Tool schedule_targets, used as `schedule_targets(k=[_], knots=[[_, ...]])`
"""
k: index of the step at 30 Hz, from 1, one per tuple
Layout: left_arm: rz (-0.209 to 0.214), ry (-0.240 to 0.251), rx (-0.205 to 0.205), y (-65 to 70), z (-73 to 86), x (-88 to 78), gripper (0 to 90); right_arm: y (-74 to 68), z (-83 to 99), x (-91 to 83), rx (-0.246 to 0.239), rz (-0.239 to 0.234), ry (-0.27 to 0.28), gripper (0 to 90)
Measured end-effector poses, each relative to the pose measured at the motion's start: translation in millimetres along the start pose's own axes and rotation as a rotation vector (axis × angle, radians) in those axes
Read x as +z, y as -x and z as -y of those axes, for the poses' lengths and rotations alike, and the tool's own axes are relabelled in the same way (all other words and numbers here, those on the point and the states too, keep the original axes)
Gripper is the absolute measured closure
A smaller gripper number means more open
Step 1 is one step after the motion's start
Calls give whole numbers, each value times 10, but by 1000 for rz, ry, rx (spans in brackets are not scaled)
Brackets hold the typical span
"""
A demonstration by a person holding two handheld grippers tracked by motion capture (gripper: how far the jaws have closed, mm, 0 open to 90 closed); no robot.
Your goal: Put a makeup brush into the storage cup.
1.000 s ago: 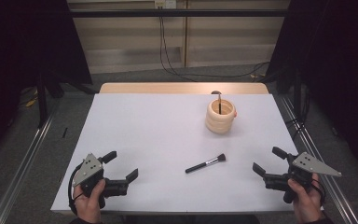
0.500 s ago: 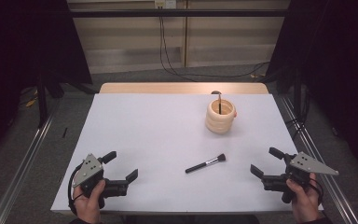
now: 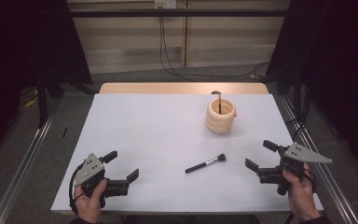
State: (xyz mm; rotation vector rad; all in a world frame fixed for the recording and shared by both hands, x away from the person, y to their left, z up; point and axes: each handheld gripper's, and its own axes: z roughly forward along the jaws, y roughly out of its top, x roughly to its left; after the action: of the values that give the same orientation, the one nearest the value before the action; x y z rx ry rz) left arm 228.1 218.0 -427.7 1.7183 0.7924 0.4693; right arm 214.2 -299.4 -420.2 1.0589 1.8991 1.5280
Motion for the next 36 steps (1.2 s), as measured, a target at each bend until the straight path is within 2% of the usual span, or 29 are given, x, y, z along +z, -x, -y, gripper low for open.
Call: schedule_targets(k=[1, 7, 13, 16, 19, 22, 24, 29, 33, 36], knots=[[1, 0, 0, 0, -1, 1, 14, -4, -16, 21, -19, -11, -10, 15], [-1, 5, -3, -4, -2, 0, 14, 13, -98, 143, -48, -20, -32, 40], [3, 5, -2, -3, -2, 2, 14, 6, -154, 221, -51, -94, -39, 68], [1, 6, -6, -5, -3, 5, 15, 4, -184, 263, -39, -107, -34, 85], [-4, 10, -10, -14, -2, 5, 15, -7, -215, 314, -38, -110, -32, 97], [-2, 7, -9, -23, -2, 11, 15, -12, -242, 348, -71, -94, -23, 59], [-1, 6, -8, -23, -2, 15, 15, -12, -265, 373, -74, -99, -29, 73], [1, 13, -14, -23, -2, 0, 14, -30, -333, 466, -100, -97, -13, 36], [3, 15, -14, -21, -1, -1, 15, -55, -362, 574, -124, -108, -28, 26], [-3, 12, -11, -17, -2, -3, 15, -50, -377, 655, -110, -125, -62, 33]])
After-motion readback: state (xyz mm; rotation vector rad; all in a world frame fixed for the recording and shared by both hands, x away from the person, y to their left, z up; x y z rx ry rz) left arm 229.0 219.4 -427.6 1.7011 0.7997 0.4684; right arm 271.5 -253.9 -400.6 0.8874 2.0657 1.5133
